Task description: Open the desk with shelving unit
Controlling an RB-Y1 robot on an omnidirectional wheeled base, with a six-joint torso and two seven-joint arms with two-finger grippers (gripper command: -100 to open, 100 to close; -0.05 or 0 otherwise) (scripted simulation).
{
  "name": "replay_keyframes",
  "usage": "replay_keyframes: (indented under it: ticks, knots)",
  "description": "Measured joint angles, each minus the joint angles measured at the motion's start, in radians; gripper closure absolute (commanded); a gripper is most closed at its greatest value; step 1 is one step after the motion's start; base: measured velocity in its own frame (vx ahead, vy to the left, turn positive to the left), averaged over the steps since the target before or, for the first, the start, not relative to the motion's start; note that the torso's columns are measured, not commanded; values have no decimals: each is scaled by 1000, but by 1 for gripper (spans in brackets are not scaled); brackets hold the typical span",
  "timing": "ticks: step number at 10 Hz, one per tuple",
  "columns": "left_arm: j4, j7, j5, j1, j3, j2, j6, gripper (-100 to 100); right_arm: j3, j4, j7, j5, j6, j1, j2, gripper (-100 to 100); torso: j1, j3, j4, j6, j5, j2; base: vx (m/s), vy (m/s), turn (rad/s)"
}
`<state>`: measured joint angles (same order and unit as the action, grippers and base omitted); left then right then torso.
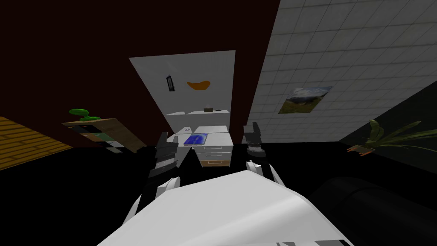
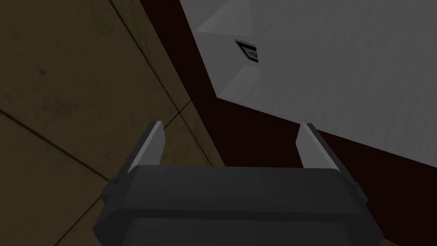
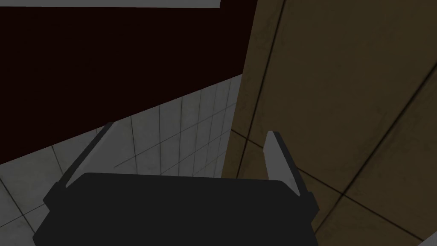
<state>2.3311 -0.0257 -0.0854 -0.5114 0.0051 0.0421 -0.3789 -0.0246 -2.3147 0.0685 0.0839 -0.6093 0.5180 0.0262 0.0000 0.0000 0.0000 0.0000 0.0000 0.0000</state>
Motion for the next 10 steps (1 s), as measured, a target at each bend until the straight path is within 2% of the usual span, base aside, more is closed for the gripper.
replay_keyframes:
  ticks: [2,9,10]
  knots:
    - [0,0,0,0,0,0,0,0,0,0,0,0,0,0,0,0,0,-209,105,0,0,104,0,0,0]
    - [0,0,0,0,0,0,0,0,0,0,0,0,0,0,0,0,0,-1234,617,0,0,618,0,0,0]
    - [0,0,0,0,0,0,0,-100,0,0,0,0,0,0,0,0,0,-1382,691,0,0,691,11,-3,-7]
